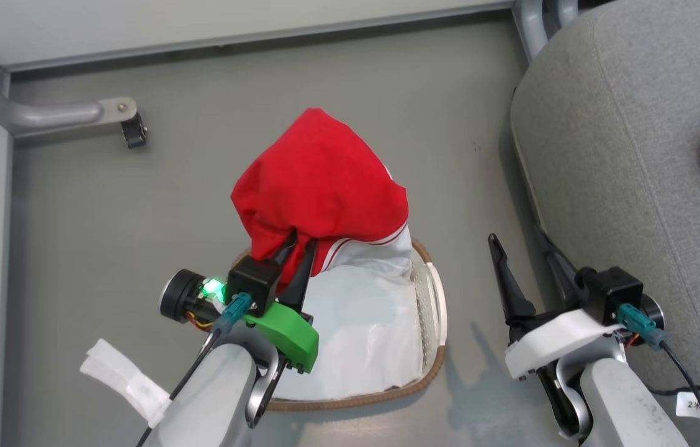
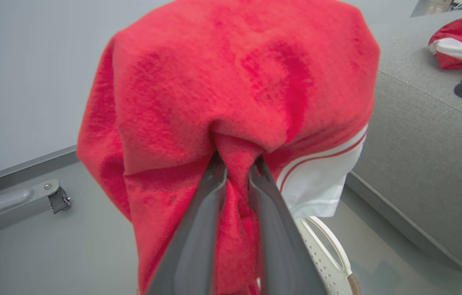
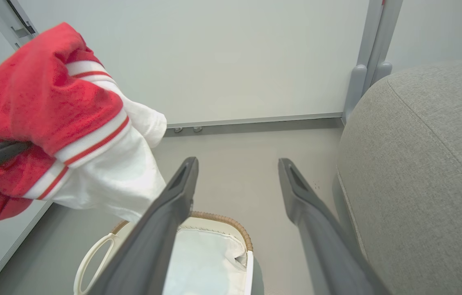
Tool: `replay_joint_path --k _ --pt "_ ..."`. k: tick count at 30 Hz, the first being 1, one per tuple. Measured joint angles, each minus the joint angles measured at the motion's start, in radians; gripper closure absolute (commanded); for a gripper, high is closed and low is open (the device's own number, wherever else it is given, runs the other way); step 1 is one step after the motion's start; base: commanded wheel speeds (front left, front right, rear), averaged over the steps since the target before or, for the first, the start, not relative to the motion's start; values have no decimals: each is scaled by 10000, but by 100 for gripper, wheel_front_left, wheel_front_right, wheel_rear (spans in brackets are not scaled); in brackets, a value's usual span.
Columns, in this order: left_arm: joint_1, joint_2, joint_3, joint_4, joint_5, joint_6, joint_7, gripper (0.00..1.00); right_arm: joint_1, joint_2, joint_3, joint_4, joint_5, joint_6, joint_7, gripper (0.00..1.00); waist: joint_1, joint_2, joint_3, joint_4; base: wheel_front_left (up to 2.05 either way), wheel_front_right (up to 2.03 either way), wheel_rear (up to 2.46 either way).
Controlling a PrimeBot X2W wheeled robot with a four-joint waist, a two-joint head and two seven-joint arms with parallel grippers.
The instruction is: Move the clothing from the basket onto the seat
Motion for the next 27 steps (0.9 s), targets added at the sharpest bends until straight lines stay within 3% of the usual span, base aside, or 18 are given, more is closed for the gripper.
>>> replay_joint_path --k 13,27 --pt "841 -58 1118 -2391 424 -159 0 100 757 0 -125 123 -196 0 0 0 0 0 -911 240 0 0 0" --pt "865 -113 1377 -3952 535 -345 0 100 913 -4 77 247 -184 0 0 0 0 0 -1202 319 0 0 0"
